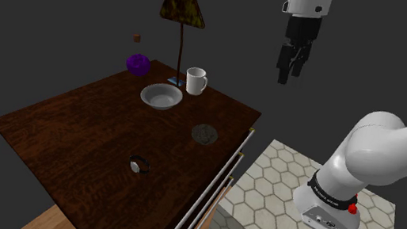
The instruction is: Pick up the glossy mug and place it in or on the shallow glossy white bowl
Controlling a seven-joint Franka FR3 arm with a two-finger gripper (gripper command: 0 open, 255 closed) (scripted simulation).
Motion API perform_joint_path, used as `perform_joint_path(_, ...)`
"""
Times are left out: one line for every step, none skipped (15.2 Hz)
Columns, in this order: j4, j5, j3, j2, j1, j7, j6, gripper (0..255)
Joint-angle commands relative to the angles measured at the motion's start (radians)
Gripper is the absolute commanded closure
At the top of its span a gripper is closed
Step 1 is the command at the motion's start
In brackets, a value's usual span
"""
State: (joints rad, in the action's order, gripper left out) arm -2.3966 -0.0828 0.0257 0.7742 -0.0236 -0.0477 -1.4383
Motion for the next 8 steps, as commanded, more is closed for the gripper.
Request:
perform_joint_path(0.000,0.000,0.000,0.000,0.000,0.000,0.000,0)
perform_joint_path(0.005,0.003,-0.003,-0.033,-0.003,0.004,-0.030,0)
perform_joint_path(0.012,0.006,-0.006,-0.067,-0.006,0.008,-0.059,0)
perform_joint_path(0.020,0.009,-0.010,-0.101,-0.009,0.012,-0.087,0)
perform_joint_path(0.029,0.011,-0.013,-0.136,-0.012,0.016,-0.114,0)
perform_joint_path(0.040,0.013,-0.016,-0.171,-0.015,0.020,-0.141,0)
perform_joint_path(0.052,0.015,-0.019,-0.207,-0.017,0.024,-0.166,0)
perform_joint_path(0.065,0.017,-0.023,-0.243,-0.020,0.027,-0.191,0)
